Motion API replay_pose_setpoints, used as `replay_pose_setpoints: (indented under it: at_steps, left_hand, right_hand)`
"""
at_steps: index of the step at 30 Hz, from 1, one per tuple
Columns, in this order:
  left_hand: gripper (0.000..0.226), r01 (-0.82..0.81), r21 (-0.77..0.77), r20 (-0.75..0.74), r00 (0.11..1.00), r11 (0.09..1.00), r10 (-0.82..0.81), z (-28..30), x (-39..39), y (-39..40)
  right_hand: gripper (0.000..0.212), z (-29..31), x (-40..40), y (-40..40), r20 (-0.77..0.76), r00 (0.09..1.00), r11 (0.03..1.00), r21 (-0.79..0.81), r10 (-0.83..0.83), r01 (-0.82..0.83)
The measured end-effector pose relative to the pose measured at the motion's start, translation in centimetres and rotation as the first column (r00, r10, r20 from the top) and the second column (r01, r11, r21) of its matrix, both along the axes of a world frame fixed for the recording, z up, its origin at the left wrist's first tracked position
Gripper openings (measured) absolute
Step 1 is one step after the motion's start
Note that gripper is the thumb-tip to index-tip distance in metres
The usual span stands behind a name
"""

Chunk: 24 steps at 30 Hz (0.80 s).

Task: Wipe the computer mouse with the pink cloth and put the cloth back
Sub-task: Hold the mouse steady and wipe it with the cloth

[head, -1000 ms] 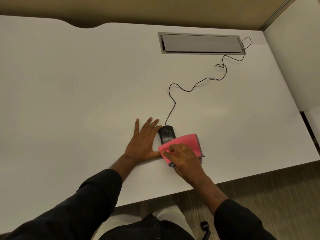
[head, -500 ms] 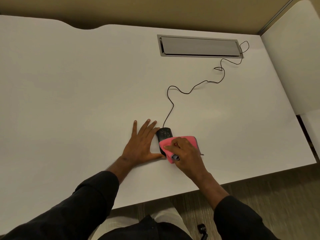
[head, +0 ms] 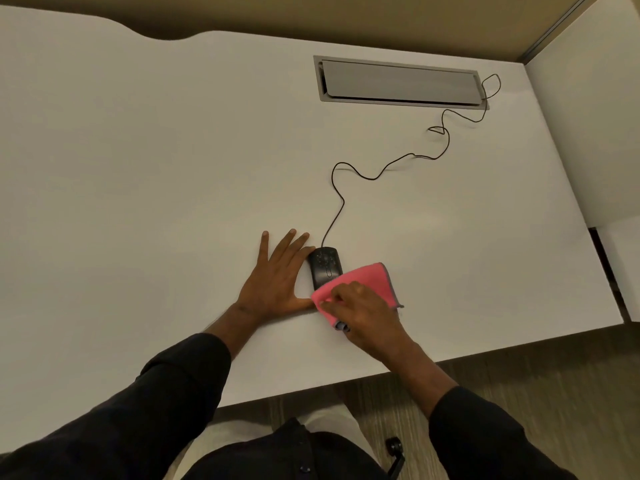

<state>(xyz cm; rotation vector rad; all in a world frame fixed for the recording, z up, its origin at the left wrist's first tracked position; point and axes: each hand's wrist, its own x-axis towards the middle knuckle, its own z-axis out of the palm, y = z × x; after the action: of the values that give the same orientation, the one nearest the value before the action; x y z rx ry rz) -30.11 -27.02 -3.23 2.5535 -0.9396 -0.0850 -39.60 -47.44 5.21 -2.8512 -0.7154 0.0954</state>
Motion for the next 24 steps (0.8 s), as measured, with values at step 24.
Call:
replay_pose_setpoints:
  at_steps: [24]
  left_hand:
    - [0.115,0.01,0.032,0.007,1.0,0.999,-0.01,-0.5,0.2,0.1]
  right_hand:
    - [0.041,1.1,-1.4,-2.2,-0.02,0.981,0.98,0.053,-0.193,0.194]
